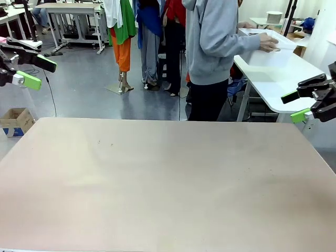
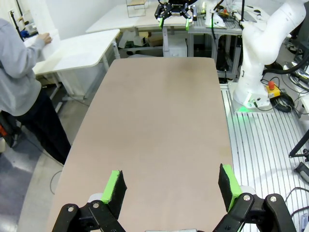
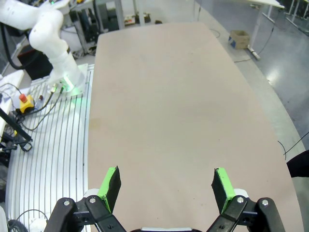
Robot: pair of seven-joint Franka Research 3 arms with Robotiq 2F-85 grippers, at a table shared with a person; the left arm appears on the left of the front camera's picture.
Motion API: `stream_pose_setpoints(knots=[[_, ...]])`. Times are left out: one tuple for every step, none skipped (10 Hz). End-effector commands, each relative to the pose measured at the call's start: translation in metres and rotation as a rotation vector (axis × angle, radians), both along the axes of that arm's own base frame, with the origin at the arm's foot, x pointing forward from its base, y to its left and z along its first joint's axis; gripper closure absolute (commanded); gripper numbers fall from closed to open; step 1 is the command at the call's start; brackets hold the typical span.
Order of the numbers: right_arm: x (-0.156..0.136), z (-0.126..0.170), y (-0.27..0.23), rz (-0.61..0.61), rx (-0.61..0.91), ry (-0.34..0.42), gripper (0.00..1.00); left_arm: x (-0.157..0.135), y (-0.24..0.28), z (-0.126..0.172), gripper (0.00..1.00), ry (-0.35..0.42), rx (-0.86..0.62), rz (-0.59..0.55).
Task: Stack the cups and store them in the basket.
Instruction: Place the stack of Reusable plastic cups into the Pantry Basket.
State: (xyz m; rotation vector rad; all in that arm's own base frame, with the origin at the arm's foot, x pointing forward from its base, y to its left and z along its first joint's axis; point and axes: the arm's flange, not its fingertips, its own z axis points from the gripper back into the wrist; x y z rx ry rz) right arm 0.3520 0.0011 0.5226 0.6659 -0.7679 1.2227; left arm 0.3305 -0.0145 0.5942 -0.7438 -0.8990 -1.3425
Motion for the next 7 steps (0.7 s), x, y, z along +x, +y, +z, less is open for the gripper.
stream_pose_setpoints(knots=[[-0.0009, 0.0012, 0.0016, -0.013, 0.02, 0.008, 0.0, 0.0013, -0.0003, 0.0023, 0.0, -0.005, -0.023, -0.007], [-0.0009, 0.0012, 0.0016, -0.013, 0.02, 0.008, 0.0, 0.0013, -0.0003, 0.0023, 0.0, -0.005, -0.023, -0.007], [-0.0009, 0.0012, 0.0016, -0.013, 0.02, 0.008, 0.0, 0.0013, -0.0003, 0.0023, 0.0, -0.005, -0.023, -0.007], [-0.0009, 0.0012, 0.0016, -0.013, 0.02, 0.008, 0.0, 0.0013, -0.0003, 0.0023, 0.0, -0.005, -0.023, -0.007], [-0.0009, 0.0012, 0.0016, -0.013, 0.02, 0.008, 0.0, 0.0013, -0.0003, 0.0023, 0.0, -0.005, -0.023, -0.007], [-0.0009, 0.0012, 0.0016, -0.013, 0.02, 0.008, 0.0, 0.0013, -0.0003, 0.0023, 0.0, -0.005, -0.023, -0.007], [-0.0009, 0.0012, 0.0016, -0.013, 0.02, 0.008, 0.0, 0.0013, -0.0003, 0.0023, 0.0, -0.005, -0.023, -0.007]])
